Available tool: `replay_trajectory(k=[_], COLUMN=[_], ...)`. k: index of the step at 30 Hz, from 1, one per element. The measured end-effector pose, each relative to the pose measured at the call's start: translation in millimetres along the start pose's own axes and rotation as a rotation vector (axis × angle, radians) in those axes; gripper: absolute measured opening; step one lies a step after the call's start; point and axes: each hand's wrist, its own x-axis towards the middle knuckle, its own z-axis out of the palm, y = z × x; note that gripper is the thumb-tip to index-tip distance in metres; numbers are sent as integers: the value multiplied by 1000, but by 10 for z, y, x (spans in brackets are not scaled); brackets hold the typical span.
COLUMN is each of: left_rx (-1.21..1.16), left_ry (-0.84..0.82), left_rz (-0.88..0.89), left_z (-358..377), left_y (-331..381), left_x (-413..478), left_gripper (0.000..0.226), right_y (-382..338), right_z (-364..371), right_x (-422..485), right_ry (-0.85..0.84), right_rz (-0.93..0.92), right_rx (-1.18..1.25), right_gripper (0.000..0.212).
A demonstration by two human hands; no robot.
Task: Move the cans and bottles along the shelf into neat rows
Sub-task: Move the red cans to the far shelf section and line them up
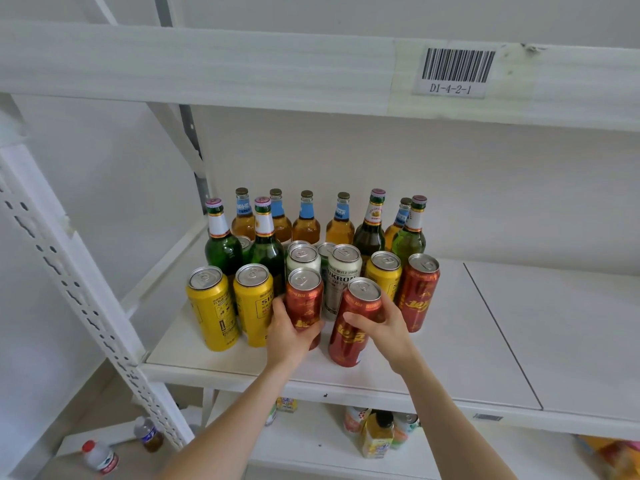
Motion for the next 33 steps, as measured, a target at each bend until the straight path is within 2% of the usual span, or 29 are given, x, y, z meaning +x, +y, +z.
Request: replay_trajectory(k=[7,18,26,33], left_rx=[-39,-2,5,40], left_ry=[-53,-149,-236,-282], left_rz=[48,37,71,119], left_z=[-113,-507,-550,-357], left_y=[-65,-102,-136,49], left_x=[-118,-445,-704,-1049], left_gripper=[74,73,66,70], right_y=[-12,-132,-186,-138], right_z=[39,170,66,-309], right_x=[-113,-587,-1064,-1444], right_ry=[29,157,308,411], right_rz=[40,42,23,42], right_rx=[62,36,-19,-19], right_gripper=[73,45,56,42])
